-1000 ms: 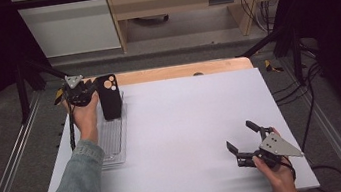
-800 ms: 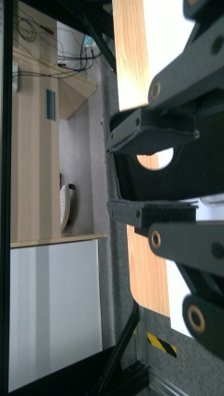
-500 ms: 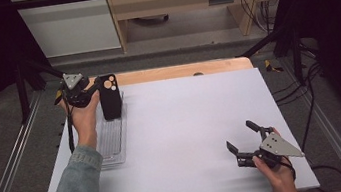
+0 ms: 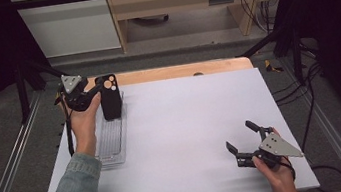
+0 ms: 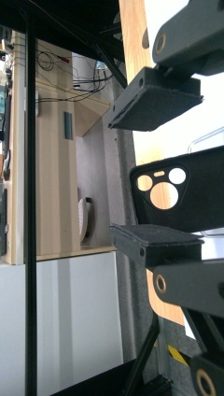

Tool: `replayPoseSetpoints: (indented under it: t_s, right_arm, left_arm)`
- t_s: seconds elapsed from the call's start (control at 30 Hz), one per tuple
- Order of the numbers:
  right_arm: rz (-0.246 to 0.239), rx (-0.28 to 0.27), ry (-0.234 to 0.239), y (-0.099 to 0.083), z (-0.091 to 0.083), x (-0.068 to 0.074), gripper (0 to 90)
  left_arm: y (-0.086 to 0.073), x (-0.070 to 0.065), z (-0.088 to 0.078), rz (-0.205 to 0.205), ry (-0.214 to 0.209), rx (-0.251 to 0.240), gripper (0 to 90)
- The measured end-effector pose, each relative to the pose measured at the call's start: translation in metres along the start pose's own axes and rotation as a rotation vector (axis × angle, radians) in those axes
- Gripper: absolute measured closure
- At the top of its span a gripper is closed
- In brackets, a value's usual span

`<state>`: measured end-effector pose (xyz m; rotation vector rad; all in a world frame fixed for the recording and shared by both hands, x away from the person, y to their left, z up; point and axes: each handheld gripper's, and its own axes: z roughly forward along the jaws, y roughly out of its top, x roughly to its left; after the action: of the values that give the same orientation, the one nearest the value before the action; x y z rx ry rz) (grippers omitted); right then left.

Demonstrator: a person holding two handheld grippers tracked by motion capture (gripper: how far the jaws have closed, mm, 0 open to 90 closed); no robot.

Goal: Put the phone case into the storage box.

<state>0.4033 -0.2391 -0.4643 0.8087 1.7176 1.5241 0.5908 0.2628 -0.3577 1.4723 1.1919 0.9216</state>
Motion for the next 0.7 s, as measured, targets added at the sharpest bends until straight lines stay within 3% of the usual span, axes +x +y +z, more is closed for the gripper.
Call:
replayPoseSetpoints:
  t_s: [0.23,0.5,0.7]
  right_arm:
    - [0.000,0.000,0.001,0.000,0.000,0.000,6.6]
    - [0.000,0.001,0.003,0.000,0.000,0.000,6.3]
    - [0.002,0.000,0.003,0.000,0.000,0.000,6.0]
  left_arm:
    - [0.001,-0.004,-0.002,-0.006,-0.024,0.006,33.6]
    - [0.003,-0.010,-0.002,-0.042,-0.061,0.019,15.3]
    - [0.004,-0.016,-0.003,-0.042,-0.095,0.016,9.3]
